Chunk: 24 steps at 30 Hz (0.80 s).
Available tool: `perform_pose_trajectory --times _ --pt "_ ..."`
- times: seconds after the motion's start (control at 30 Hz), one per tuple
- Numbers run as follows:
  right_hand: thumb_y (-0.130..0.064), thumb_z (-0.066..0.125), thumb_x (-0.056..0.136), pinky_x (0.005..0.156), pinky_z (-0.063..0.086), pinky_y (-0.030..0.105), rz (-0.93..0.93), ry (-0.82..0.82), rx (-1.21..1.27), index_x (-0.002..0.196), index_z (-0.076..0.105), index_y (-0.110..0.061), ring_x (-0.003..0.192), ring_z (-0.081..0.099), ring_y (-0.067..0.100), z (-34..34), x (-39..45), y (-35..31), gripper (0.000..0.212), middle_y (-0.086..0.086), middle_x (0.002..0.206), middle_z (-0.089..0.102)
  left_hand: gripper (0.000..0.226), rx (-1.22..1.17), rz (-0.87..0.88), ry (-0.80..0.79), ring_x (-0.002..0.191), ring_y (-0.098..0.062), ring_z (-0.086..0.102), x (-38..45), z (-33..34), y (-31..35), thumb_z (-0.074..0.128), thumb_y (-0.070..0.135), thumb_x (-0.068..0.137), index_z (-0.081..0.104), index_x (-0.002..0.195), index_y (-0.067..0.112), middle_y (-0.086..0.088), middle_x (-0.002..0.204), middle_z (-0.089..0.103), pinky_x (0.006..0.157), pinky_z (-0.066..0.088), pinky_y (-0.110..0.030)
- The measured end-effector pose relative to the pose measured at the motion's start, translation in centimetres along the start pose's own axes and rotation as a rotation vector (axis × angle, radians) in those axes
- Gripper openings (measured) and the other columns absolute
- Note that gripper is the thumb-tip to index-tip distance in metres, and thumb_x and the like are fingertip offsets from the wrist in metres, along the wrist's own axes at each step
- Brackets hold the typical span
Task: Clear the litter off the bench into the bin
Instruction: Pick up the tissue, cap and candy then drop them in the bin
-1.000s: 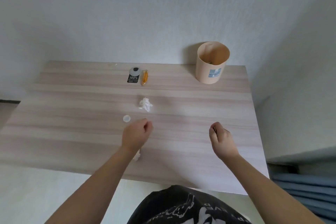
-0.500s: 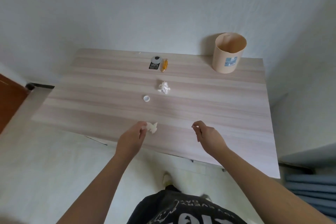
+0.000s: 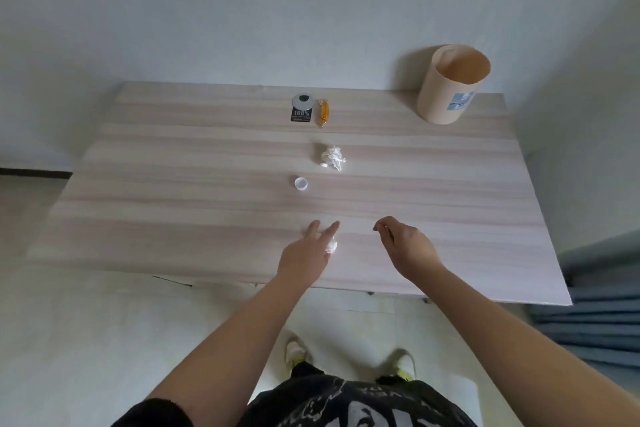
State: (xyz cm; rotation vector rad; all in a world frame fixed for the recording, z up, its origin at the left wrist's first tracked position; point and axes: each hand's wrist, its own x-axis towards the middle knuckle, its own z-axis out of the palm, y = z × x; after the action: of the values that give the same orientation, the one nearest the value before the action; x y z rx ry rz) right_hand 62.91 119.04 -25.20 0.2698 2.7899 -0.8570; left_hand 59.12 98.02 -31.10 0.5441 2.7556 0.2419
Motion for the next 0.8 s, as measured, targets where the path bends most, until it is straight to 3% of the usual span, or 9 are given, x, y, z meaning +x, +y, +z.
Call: perform_pose_trajectory --times 0.1,0.23,0.33,0.47,0.57,0.63,0.73,0.8 --pt "-0.028 0.036 0.097 0.052 0.034 0.030 0.044 0.010 -0.013 0.099 0.057 -0.024 0.066 0.054 0.021 1.1 0.0 -1.5 0.022 -0.009 0.070 0.059 0.062 0.054 0.110 -0.089 0.092 -0.032 0.060 1.6 0.8 -1.0 0.051 0.028 0.089 0.021 0.141 0.038 -0.002 0.143 0.030 0.063 0.049 -0.036" --pt "-0.026 0.038 0.096 0.045 0.029 0.026 0.072 0.071 0.030 0.093 0.058 -0.022 0.054 0.047 0.010 2.3 -0.1 -3.3 0.021 -0.013 0.058 0.049 0.025 0.099 0.157 -0.107 0.086 -0.033 0.058 2.5 1.2 -2.3 0.051 0.019 0.088 0.048 0.113 0.016 -0.007 0.117 0.044 0.060 0.046 -0.038" --pt "-0.025 0.040 0.093 0.045 0.031 0.027 0.088 0.089 0.035 0.080 0.054 -0.018 0.058 0.050 0.021 2.7 0.1 -3.8 0.021 -0.004 0.064 0.056 0.021 0.106 0.176 -0.117 0.085 -0.033 0.056 2.7 1.5 -3.5 0.048 0.028 0.091 0.049 0.103 0.010 -0.009 0.107 0.047 0.059 0.039 -0.037" --pt "-0.034 0.046 0.093 0.041 0.023 0.029 0.076 0.143 0.016 0.062 0.034 -0.016 0.048 0.035 0.020 2.7 1.7 -4.3 0.038 -0.002 0.052 0.038 0.024 -0.094 0.077 -0.099 0.085 -0.036 0.058 3.6 0.9 -5.2 0.046 0.029 0.087 0.046 0.099 0.009 -0.012 0.101 0.052 0.057 0.039 -0.037" --pt "-0.039 0.043 0.095 0.042 0.020 0.031 0.029 0.150 0.016 0.058 0.030 -0.016 0.045 0.031 0.018 2.5 4.0 -4.6 0.046 -0.002 0.049 0.033 0.015 -0.233 -0.015 -0.040 0.077 -0.039 0.059 5.2 -0.4 -6.5 0.044 0.023 0.085 0.039 0.092 0.011 -0.016 0.086 0.057 0.055 0.033 -0.035" --pt "-0.040 0.038 0.097 0.045 0.025 0.032 0.050 0.129 0.050 0.062 0.038 -0.013 0.049 0.039 0.024 2.5 5.9 -4.6 0.044 0.002 0.052 0.042 0.016 -0.274 -0.030 -0.004 0.073 -0.041 0.058 6.5 -1.7 -7.2 0.044 0.016 0.083 0.036 0.097 0.012 -0.015 0.078 0.056 0.053 0.033 -0.035" --pt "-0.031 0.034 0.099 0.051 0.034 0.032 0.074 0.075 0.053 0.094 0.055 -0.019 0.061 0.054 0.030 2.5 9.7 -5.0 0.024 0.002 0.064 0.056 0.043 -0.231 0.005 0.058 0.084 -0.036 0.057 8.6 -3.6 -7.8 0.045 0.010 0.083 0.040 0.125 0.018 -0.013 0.099 0.056 0.063 0.044 -0.039" --pt "-0.023 0.034 0.098 0.056 0.039 0.034 0.037 0.072 0.012 0.112 0.052 -0.024 0.068 0.057 0.034 2.4 12.3 -5.5 0.023 0.005 0.076 0.061 0.037 -0.196 -0.005 0.103 0.087 -0.032 0.055 9.8 -4.4 -8.2 0.047 0.005 0.082 0.051 0.117 0.019 -0.010 0.103 0.055 0.067 0.045 -0.038"
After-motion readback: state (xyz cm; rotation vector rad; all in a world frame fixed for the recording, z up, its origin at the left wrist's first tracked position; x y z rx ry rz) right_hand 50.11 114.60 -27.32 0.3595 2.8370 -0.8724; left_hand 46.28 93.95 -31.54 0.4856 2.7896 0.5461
